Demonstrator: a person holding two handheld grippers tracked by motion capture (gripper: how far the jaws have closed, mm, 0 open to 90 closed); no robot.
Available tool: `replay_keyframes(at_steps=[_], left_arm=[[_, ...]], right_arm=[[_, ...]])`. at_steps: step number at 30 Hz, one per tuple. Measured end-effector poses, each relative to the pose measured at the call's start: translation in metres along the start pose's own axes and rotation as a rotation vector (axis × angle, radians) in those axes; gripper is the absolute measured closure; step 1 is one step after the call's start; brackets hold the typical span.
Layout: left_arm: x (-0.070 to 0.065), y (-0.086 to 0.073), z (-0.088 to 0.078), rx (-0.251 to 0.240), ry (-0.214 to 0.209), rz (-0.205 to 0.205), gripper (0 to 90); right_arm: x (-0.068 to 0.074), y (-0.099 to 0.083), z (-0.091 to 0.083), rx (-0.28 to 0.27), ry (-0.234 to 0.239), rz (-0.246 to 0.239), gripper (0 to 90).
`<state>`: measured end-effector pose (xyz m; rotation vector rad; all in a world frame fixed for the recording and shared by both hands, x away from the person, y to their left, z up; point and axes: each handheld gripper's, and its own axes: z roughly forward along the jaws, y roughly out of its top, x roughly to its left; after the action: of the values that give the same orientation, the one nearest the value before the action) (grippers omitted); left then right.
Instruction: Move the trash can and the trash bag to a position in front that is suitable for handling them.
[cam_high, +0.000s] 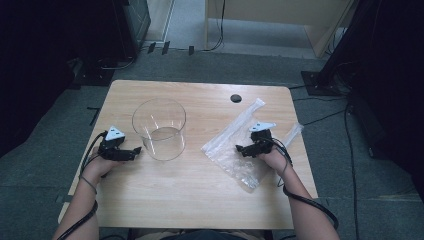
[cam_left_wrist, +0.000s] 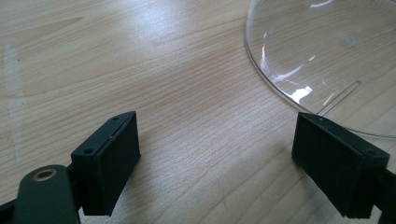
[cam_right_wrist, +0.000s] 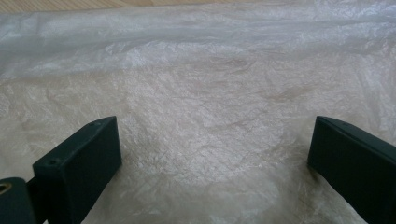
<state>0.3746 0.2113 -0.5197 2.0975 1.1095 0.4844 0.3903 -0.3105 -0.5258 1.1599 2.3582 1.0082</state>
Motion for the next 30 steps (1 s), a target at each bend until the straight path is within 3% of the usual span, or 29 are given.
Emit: replay_keyframes(at_steps=[15, 16, 24, 30], left_arm=[[0.001, -0.001, -0.001, -0.005, 0.009, -0.018, 14.5], [0.002, -0.001, -0.001, 0.0, 0.043, -0.04, 14.5], [0.003, -0.003, -0.003, -0.002, 0.084, -0.077, 14.5], [0.011, 0.001, 0.001, 0.001, 0.047, -0.043, 14.4]], right_arm=[[0.0, 0.0, 0.0, -0.001, -0.001, 0.0, 2.5], [0.0, 0.0, 0.0, -0.001, 0.0, 0.0, 2.5], [0.0, -0.001, -0.001, -0.003, 0.0, -0.002, 2.5], [0.001, -0.001, -0.001, -0.001, -0.003, 0.004, 2.5]])
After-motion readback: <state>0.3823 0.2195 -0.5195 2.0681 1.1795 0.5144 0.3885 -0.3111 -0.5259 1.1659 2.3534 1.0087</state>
